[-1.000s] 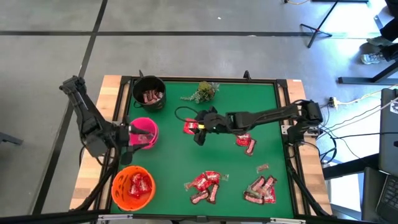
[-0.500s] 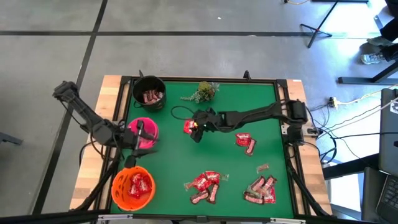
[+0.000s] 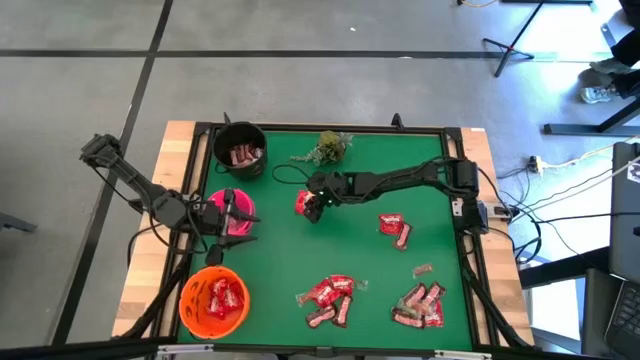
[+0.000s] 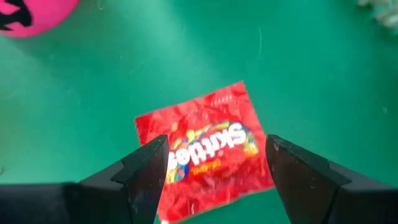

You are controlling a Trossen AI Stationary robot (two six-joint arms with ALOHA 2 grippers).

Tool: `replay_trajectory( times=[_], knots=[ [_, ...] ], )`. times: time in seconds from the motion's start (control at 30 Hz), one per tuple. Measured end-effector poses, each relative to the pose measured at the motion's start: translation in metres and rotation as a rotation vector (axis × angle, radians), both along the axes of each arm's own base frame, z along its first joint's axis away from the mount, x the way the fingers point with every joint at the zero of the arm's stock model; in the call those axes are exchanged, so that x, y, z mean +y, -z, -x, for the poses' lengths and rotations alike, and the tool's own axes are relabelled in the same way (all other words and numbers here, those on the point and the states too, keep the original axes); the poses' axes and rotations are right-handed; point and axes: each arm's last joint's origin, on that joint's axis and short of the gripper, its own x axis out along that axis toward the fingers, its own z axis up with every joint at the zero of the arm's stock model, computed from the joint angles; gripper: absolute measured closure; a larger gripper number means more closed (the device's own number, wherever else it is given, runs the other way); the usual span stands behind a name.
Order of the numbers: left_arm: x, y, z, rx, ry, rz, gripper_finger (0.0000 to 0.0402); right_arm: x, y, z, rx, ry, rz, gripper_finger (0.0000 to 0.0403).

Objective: Sort candy
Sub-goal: Put the red candy into the orange bucket

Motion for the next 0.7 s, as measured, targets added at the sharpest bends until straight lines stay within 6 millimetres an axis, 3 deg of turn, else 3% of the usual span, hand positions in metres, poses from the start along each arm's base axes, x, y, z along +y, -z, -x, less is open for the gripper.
replay_trajectory(
  times=[0.23, 0.57, 0.7],
  knots=[
    [0.000, -0.004, 0.000, -0.039, -0.002, 0.028, 0.0202, 0.002, 0.005, -0.013, 0.173, -0.006, 0.088, 0.0139],
    [0.000, -0.004, 0.000, -0.039, -0.001, 0.028, 0.0202, 0.003, 0.023, -0.018, 0.208, -0.013, 0.014, 0.0141],
    [0.000, -0.004, 0.000, -0.039, -0.001, 0.028, 0.0202, 0.004, 0.024, -0.017, 0.213, -0.038, -0.024, 0.0179]
  ],
)
